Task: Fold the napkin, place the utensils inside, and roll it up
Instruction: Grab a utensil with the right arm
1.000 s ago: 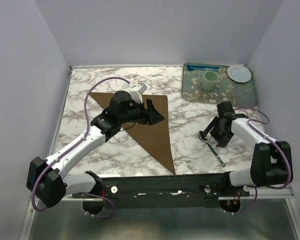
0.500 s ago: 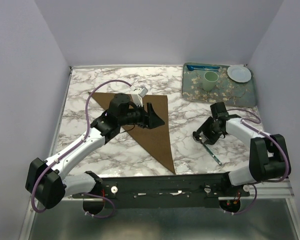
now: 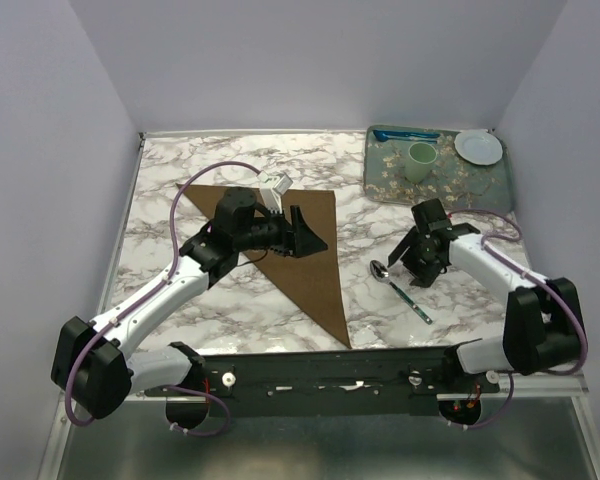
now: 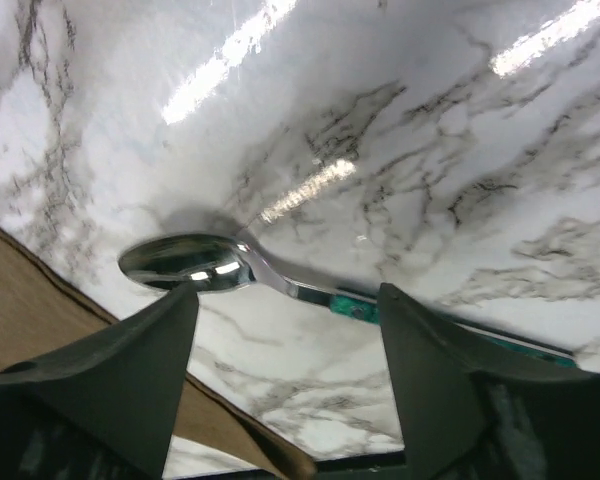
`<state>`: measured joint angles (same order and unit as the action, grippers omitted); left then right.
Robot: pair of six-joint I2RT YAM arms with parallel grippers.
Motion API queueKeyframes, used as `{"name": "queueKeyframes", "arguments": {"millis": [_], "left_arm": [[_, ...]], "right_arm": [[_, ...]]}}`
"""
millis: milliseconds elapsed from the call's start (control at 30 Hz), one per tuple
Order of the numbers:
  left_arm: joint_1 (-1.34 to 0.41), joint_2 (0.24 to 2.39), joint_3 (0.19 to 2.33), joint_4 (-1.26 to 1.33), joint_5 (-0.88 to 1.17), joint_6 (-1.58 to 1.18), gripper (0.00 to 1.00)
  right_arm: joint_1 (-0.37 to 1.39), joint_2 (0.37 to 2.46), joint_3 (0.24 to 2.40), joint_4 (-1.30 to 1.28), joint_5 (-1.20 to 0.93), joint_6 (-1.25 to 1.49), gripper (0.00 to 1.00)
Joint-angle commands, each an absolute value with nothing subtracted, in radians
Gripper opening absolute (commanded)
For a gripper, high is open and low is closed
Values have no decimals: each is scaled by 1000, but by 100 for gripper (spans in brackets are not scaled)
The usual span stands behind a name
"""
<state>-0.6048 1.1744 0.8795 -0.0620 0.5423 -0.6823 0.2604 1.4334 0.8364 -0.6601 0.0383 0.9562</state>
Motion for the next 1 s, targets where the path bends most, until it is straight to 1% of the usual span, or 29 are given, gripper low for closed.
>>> {"name": "queueKeyframes", "arguments": {"millis": [0, 67, 167, 267, 300, 367, 500, 533, 600, 633, 667, 767, 833, 933, 967], "left_arm": [[-598, 1166, 894, -5, 624, -713, 70], [-598, 1166, 899, -5, 627, -710, 71], [-594, 1161, 897, -6, 626, -710, 70], [-589, 1152, 890, -6, 626, -710, 71], [-588, 1149, 887, -6, 626, -712, 71], [-584, 1147, 884, -6, 635, -719, 71], [-577, 1141, 879, -6, 644, -723, 72], [-574, 1138, 879, -5, 643, -721, 74], [-563, 1128, 877, -17, 634, -719, 77], [-555, 1123, 877, -24, 629, -721, 79], [-548, 1115, 877, -40, 621, -726, 80], [-486, 1092, 881, -89, 603, -733, 81], [-425, 1078, 880, -112, 595, -736, 81], [-396, 1074, 905, -198, 542, -721, 82], [-391, 1078, 904, -218, 502, -744, 82]], "right_arm": [[261, 1367, 801, -722, 46, 767, 84], [270, 1387, 854, -781, 72, 633, 92], [275, 1397, 844, -744, 39, 481, 95], [294, 1449, 859, -739, -49, 414, 95], [301, 1457, 853, -733, -48, 401, 96], [304, 1489, 836, -674, -104, 345, 96], [337, 1580, 856, -664, -94, 328, 95], [356, 1598, 876, -681, -77, 337, 94], [391, 1649, 903, -713, -6, 411, 88], [400, 1660, 913, -736, 32, 434, 82], [426, 1667, 928, -745, 90, 475, 69], [471, 1657, 927, -756, 175, 534, 49], [480, 1623, 898, -736, 186, 549, 48], [483, 1592, 851, -681, 158, 543, 39], [483, 1576, 842, -663, 150, 528, 17]]}}
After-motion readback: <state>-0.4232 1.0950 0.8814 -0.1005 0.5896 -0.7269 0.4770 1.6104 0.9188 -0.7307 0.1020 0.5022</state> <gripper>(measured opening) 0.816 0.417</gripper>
